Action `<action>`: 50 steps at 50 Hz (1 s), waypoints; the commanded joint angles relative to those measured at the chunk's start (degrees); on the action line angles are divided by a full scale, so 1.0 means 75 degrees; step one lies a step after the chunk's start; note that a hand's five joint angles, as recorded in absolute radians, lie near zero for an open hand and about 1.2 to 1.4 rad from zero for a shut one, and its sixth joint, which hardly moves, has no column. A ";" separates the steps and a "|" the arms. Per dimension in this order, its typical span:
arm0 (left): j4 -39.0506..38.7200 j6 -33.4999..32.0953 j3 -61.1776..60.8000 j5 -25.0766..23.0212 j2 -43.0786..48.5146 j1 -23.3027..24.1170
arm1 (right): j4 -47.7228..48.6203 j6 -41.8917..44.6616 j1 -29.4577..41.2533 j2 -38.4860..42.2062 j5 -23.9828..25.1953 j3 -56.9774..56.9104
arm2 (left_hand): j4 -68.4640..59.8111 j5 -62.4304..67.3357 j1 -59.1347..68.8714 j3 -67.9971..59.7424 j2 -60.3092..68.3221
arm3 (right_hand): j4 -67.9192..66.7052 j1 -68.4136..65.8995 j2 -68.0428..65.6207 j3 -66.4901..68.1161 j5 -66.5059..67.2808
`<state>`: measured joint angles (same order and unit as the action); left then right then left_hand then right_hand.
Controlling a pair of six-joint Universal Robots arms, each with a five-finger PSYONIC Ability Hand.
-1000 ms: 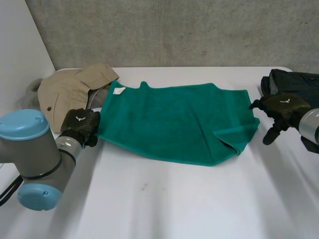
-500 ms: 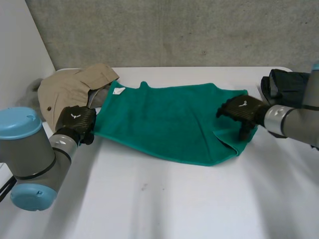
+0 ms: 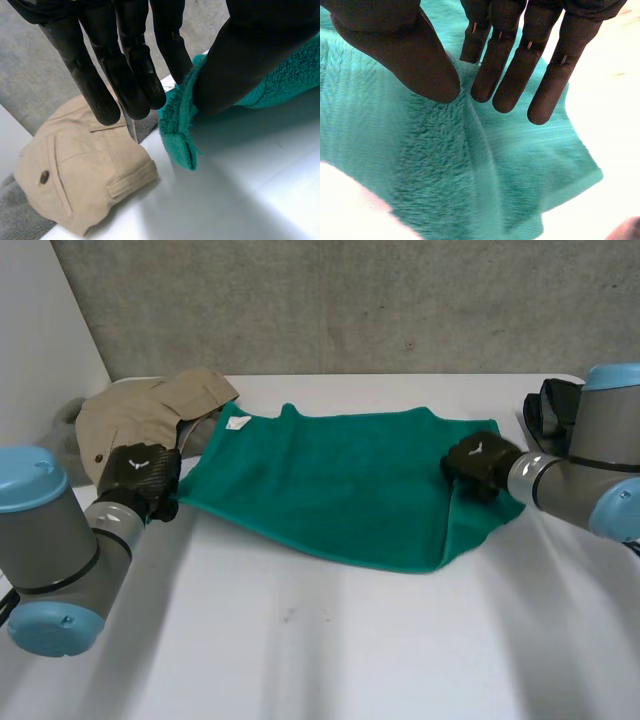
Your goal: Fold the laundry.
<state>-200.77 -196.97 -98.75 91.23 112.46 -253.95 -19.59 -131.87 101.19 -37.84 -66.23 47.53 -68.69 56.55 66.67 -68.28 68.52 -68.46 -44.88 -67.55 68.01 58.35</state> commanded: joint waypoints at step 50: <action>0.0155 -0.0093 -0.0205 0.0000 -0.1001 -0.0182 | 0.1428 -0.1519 -0.0249 -0.2489 -0.0076 0.1948 | -0.1508 0.1793 0.1777 -0.1563 0.1530 | -0.1539 -0.4683 -0.1660 0.1598 0.1554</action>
<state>-200.56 -197.34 -99.84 91.22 109.66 -255.10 -11.22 -136.48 100.82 -45.24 -67.12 57.60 -68.69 56.55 66.67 -68.31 68.52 -68.51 -65.27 -67.67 68.02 56.70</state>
